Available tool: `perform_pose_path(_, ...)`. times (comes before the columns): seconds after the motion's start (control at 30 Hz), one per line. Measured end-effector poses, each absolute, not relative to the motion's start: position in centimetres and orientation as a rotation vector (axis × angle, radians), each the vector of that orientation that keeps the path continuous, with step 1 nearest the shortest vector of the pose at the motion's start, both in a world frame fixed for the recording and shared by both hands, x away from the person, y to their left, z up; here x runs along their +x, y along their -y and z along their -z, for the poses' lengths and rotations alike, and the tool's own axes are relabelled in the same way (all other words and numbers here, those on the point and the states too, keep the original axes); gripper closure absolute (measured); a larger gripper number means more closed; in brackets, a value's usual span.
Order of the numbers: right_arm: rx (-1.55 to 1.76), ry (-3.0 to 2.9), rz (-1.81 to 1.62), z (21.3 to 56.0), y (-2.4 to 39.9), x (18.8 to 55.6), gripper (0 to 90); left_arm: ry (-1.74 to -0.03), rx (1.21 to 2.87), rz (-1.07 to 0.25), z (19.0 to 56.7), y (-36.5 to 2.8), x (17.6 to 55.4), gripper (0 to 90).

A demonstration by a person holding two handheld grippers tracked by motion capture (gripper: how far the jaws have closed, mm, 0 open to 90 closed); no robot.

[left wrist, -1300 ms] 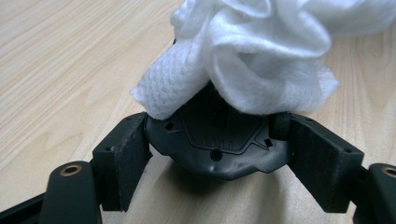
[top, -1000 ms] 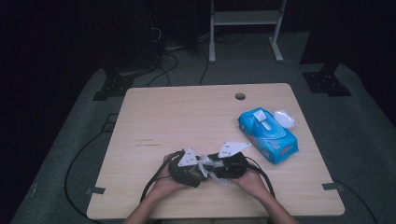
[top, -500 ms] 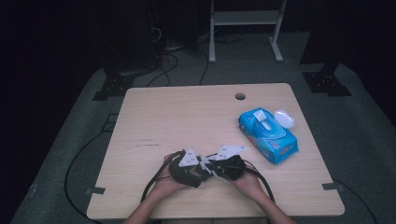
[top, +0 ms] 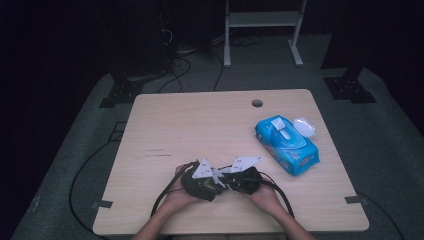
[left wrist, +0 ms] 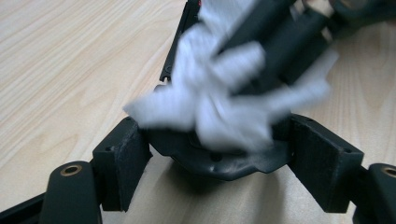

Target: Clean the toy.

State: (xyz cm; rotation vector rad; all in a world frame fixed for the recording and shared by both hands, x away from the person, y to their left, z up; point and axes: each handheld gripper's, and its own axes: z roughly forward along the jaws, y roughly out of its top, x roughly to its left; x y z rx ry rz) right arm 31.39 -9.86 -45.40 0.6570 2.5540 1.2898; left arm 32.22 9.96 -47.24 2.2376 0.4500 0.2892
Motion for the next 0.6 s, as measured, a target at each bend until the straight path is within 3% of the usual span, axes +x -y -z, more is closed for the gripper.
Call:
perform_pose_path(0.13,0.594,-2.579,-1.276,45.4,9.3,30.9,82.6,-0.436,2.249,-0.303,47.2,-10.0,32.2,24.0)
perform_pose_path(0.4,0.739,-2.479,-1.219,45.3,12.9,31.7,82.4,-0.474,2.235,-0.297,47.2,-10.3,32.4,24.0)
perform_pose_path(0.6,0.627,-2.542,-1.256,45.6,10.1,30.6,82.3,-0.449,2.258,-0.342,47.3,-10.2,32.1,24.0)
